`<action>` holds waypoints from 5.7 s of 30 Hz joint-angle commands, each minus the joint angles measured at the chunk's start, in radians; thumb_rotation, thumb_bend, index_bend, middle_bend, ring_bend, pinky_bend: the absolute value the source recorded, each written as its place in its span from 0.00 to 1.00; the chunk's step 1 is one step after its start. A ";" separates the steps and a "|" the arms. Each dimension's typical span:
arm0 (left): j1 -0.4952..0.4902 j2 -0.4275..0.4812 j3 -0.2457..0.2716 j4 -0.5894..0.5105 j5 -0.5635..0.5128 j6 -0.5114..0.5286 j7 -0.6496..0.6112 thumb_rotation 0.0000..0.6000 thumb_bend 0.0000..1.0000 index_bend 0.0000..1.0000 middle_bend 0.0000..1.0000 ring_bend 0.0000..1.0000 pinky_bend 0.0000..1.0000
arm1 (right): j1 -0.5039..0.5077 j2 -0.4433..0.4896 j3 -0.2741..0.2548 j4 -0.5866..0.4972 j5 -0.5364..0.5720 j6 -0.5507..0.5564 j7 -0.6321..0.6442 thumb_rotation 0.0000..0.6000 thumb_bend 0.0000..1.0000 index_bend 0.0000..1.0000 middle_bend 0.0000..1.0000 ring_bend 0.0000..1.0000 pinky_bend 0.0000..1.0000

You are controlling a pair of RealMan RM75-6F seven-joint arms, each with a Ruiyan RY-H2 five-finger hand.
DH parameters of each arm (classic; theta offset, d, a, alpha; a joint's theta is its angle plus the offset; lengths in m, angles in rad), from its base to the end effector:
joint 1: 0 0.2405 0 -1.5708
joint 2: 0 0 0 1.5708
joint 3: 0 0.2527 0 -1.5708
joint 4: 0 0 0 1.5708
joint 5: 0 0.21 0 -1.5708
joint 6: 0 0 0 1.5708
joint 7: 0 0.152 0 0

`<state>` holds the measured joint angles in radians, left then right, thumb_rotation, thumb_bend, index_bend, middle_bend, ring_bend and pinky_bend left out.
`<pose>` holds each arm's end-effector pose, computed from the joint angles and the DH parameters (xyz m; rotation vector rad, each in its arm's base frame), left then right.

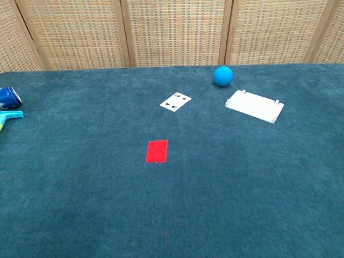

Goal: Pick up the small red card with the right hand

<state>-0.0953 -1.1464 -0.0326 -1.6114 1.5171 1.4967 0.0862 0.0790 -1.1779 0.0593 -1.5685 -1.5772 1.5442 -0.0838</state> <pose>-0.3021 0.1881 0.1470 -1.4282 -0.8481 -0.8756 -0.2974 -0.1884 0.1480 1.4244 -0.7725 0.9329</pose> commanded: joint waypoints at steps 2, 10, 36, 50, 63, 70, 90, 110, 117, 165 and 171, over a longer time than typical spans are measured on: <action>-0.001 -0.001 -0.001 -0.001 0.000 -0.001 0.002 1.00 0.04 0.00 0.00 0.00 0.00 | 0.002 0.002 -0.003 -0.001 0.002 -0.008 -0.002 1.00 0.08 0.00 0.00 0.00 0.00; 0.000 -0.002 0.001 -0.006 0.004 0.001 0.012 1.00 0.04 0.00 0.00 0.00 0.00 | 0.005 0.008 -0.008 -0.004 0.007 -0.026 -0.001 1.00 0.08 0.00 0.00 0.00 0.00; -0.006 -0.009 -0.002 -0.004 -0.014 -0.017 0.026 1.00 0.04 0.00 0.00 0.00 0.00 | 0.063 -0.010 -0.001 0.041 -0.007 -0.098 0.059 1.00 0.08 0.00 0.00 0.00 0.00; -0.021 -0.026 -0.007 0.009 -0.050 -0.060 0.054 1.00 0.04 0.00 0.00 0.00 0.00 | 0.311 -0.077 0.108 -0.008 0.048 -0.375 0.057 1.00 0.08 0.00 0.00 0.00 0.00; -0.035 -0.034 -0.007 0.031 -0.072 -0.099 0.029 1.00 0.05 0.00 0.00 0.00 0.00 | 0.475 -0.278 0.179 -0.090 0.219 -0.527 -0.022 1.00 0.22 0.00 0.00 0.00 0.00; -0.035 -0.031 -0.011 0.034 -0.077 -0.096 0.011 1.00 0.05 0.00 0.00 0.00 0.00 | 0.528 -0.393 0.196 -0.073 0.320 -0.537 -0.135 1.00 0.23 0.00 0.00 0.00 0.00; -0.039 -0.008 -0.019 0.038 -0.100 -0.116 -0.057 1.00 0.05 0.00 0.00 0.00 0.00 | 0.675 -0.707 0.233 0.105 0.553 -0.518 -0.368 1.00 0.23 0.00 0.00 0.00 0.00; -0.056 -0.013 -0.016 0.054 -0.124 -0.166 -0.077 1.00 0.05 0.00 0.00 0.00 0.00 | 0.758 -0.855 0.279 0.337 0.598 -0.533 -0.372 1.00 0.23 0.00 0.00 0.00 0.00; -0.058 -0.011 -0.016 0.054 -0.126 -0.170 -0.086 1.00 0.05 0.00 0.00 0.00 0.00 | 0.784 -0.898 0.290 0.394 0.613 -0.546 -0.382 1.00 0.23 0.00 0.00 0.00 0.00; -0.059 -0.002 -0.013 0.039 -0.109 -0.155 -0.101 1.00 0.05 0.00 0.00 0.00 0.00 | 0.813 -0.964 0.311 0.548 0.493 -0.486 -0.305 1.00 0.57 0.07 0.00 0.00 0.00; -0.060 -0.002 -0.011 0.034 -0.107 -0.155 -0.093 1.00 0.05 0.00 0.00 0.00 0.00 | 0.787 -0.928 0.298 0.485 0.525 -0.508 -0.344 1.00 0.55 0.06 0.00 0.00 0.00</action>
<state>-0.1549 -1.1482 -0.0434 -1.5776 1.4098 1.3422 -0.0072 0.8729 -2.1120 0.3617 -1.0754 -1.0605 1.0430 -0.4207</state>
